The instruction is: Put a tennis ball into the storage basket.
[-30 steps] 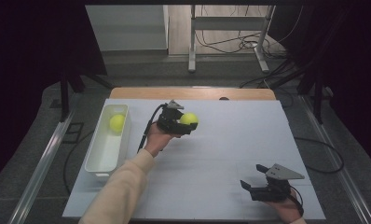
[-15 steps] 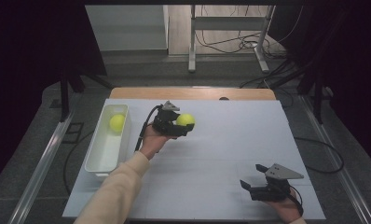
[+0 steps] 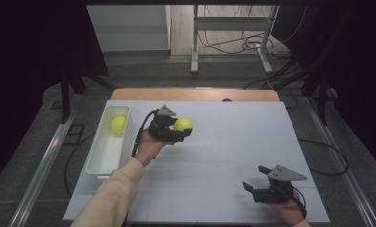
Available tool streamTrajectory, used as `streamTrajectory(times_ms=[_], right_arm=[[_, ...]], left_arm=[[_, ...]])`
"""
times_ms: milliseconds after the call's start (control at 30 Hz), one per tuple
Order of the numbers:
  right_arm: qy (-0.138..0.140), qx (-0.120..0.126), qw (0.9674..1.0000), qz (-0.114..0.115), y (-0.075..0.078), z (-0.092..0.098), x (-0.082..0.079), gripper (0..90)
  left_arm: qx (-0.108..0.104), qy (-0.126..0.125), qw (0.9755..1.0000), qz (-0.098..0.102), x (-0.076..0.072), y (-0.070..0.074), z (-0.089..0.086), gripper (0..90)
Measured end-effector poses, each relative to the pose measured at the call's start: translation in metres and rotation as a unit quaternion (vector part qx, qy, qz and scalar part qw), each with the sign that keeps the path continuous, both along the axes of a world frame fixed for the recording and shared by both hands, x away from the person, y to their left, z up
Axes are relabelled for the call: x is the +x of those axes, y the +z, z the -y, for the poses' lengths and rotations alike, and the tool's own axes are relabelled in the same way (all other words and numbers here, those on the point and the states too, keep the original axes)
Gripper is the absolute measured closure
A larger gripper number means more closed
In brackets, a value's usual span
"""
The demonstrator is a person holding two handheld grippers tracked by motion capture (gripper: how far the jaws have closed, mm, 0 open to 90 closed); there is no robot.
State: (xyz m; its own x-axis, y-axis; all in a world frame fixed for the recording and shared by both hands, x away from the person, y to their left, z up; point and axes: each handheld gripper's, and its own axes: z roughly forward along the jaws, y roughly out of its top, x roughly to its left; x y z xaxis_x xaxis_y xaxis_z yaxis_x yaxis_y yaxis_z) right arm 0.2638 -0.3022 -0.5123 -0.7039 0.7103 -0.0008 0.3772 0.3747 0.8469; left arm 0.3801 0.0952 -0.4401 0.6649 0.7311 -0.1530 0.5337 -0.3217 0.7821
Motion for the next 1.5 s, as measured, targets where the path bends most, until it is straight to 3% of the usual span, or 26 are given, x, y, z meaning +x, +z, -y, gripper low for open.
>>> streamTrajectory(times_ms=[1500], right_arm=[[-0.002,-0.006,1.0000,0.000,-0.001,-0.002,0.001,12.1]], left_arm=[[-0.013,0.000,0.9998,0.015,-0.030,0.010,-0.028,26.9]])
